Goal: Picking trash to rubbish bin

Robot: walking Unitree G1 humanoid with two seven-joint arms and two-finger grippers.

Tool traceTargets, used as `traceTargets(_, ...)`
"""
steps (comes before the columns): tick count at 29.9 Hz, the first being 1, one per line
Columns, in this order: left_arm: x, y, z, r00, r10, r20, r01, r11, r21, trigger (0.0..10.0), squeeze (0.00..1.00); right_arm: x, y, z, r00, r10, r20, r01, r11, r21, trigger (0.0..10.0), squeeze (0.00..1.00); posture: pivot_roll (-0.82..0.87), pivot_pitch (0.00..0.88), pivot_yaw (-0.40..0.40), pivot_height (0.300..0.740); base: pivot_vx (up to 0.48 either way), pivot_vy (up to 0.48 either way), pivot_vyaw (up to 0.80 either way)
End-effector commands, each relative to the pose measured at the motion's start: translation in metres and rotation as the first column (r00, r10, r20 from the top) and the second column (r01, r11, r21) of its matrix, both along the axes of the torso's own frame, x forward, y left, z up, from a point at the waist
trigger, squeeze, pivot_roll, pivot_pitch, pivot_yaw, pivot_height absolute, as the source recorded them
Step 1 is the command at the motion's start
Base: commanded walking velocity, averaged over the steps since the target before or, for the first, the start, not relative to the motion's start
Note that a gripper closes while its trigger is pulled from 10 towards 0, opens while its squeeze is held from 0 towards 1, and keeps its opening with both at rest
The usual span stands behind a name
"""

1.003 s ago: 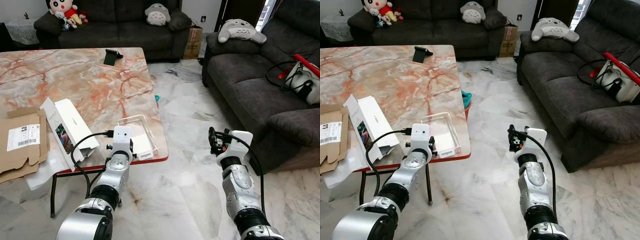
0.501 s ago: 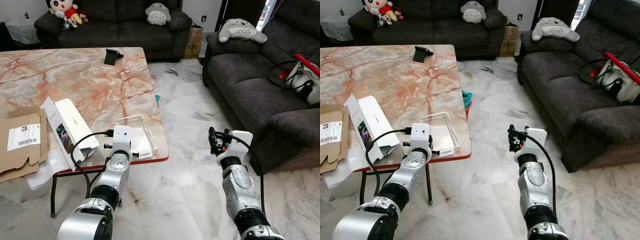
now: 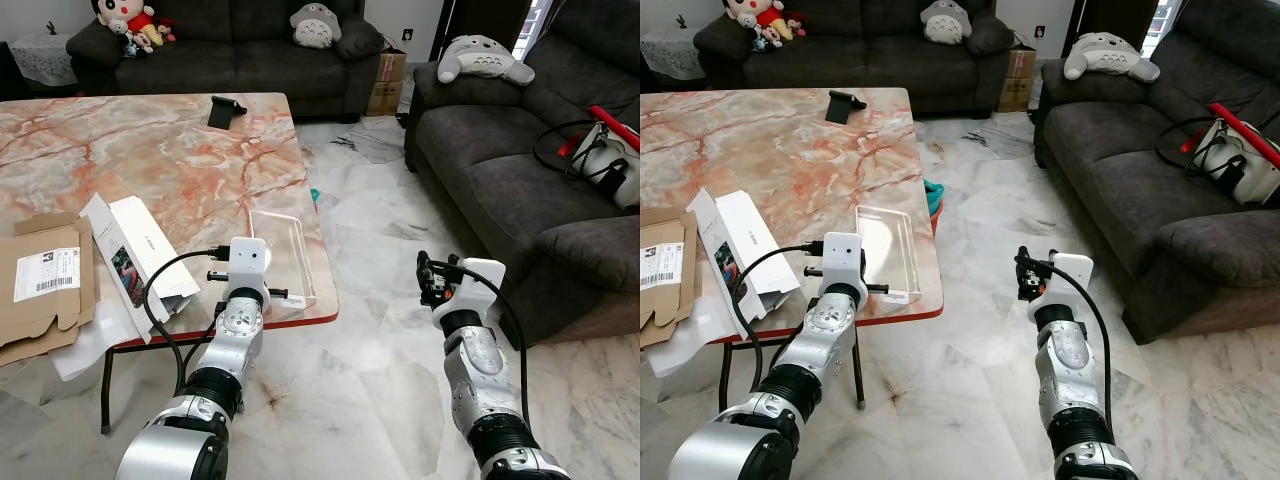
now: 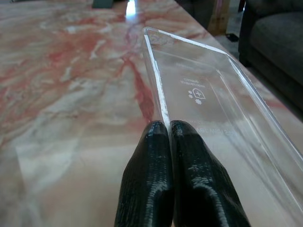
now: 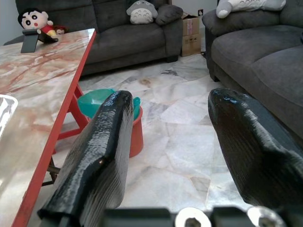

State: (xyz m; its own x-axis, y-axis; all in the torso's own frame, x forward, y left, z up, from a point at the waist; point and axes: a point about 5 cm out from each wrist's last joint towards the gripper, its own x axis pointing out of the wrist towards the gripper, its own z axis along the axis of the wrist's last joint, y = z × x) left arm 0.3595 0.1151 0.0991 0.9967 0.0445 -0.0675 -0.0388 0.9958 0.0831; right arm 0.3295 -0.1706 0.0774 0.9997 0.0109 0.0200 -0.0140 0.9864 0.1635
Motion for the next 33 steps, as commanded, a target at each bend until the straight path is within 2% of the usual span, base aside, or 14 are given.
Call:
traceTargets(1, 0.001, -0.001, 0.006, 0.999, 0.003, 0.039, -0.003, 1.000, 0.011, 0.0, 0.00, 0.003, 0.000, 0.005, 1.000, -0.005, 0.012, 0.005, 1.000, 0.007, 10.0, 0.00, 0.05, 0.000, -0.060, 0.740, 0.000, 0.000, 0.00)
traceTargets(8, 0.001, 0.001, 0.012, 0.995, 0.011, 0.094, -0.010, 1.000, -0.003, 0.0, 0.00, 0.004, -0.001, 0.007, 1.000, -0.010, 0.021, 0.010, 1.000, 0.008, 10.0, 0.00, 0.05, 0.000, -0.060, 0.740, 0.000, 0.000, 0.00)
traceTargets(9, 0.001, 0.000, 0.013, 0.995, 0.004, 0.104, -0.005, 1.000, 0.010, 0.5, 0.00, 0.004, -0.001, 0.008, 1.000, -0.013, 0.026, 0.013, 1.000, 0.010, 10.0, 0.00, 0.05, 0.000, -0.060, 0.740, 0.000, 0.000, 0.00)
traceTargets(10, 0.001, 0.000, 0.014, 0.994, 0.000, 0.111, -0.002, 1.000, 0.021, 0.5, 0.00, 0.004, -0.002, 0.008, 0.999, -0.016, 0.029, 0.015, 1.000, 0.011, 10.0, 0.00, 0.05, 0.000, -0.060, 0.740, 0.000, 0.000, 0.00)
traceTargets(11, 0.001, -0.001, 0.016, 0.992, -0.005, 0.129, 0.001, 0.999, 0.033, 8.8, 0.00, 0.005, -0.002, 0.010, 0.999, -0.018, 0.039, 0.018, 1.000, 0.013, 10.0, 0.00, 0.05, 0.000, -0.060, 0.740, 0.000, 0.000, 0.00)
traceTargets(12, 0.001, -0.001, 0.018, 0.990, -0.004, 0.140, -0.002, 0.999, 0.040, 10.0, 0.00, 0.005, -0.002, 0.012, 0.999, -0.020, 0.049, 0.019, 1.000, 0.017, 10.0, 0.00, 0.05, 0.000, -0.060, 0.740, 0.000, 0.000, 0.00)
traceTargets(15, 0.000, -0.001, 0.021, 0.985, -0.004, 0.172, -0.009, 0.997, 0.073, 10.0, 0.00, 0.006, -0.002, 0.015, 0.997, -0.029, 0.070, 0.027, 0.999, 0.030, 10.0, 0.00, 0.05, 0.000, -0.060, 0.740, 0.000, 0.000, 0.00)
traceTargets(19, -0.002, -0.007, 0.026, 0.974, -0.053, 0.222, 0.016, 0.986, 0.166, 10.0, 0.00, 0.007, -0.004, 0.021, 0.994, -0.044, 0.103, 0.041, 0.999, 0.037, 10.0, 0.00, 0.05, 0.000, -0.060, 0.740, 0.000, 0.000, 0.00)
traceTargets(20, -0.003, -0.009, 0.027, 0.968, -0.070, 0.242, 0.035, 0.989, 0.146, 10.0, 0.00, 0.007, -0.005, 0.022, 0.993, -0.047, 0.106, 0.043, 0.998, 0.034, 10.0, 0.00, 0.05, 0.000, -0.060, 0.740, 0.000, 0.000, 0.00)
traceTargets(33, -0.005, -0.015, 0.034, 0.950, -0.095, 0.298, 0.054, 0.988, 0.142, 10.0, 0.00, 0.007, -0.006, 0.022, 0.993, -0.049, 0.106, 0.045, 0.998, 0.035, 10.0, 0.00, 0.06, 0.000, -0.061, 0.740, -0.238, 0.000, 0.00)
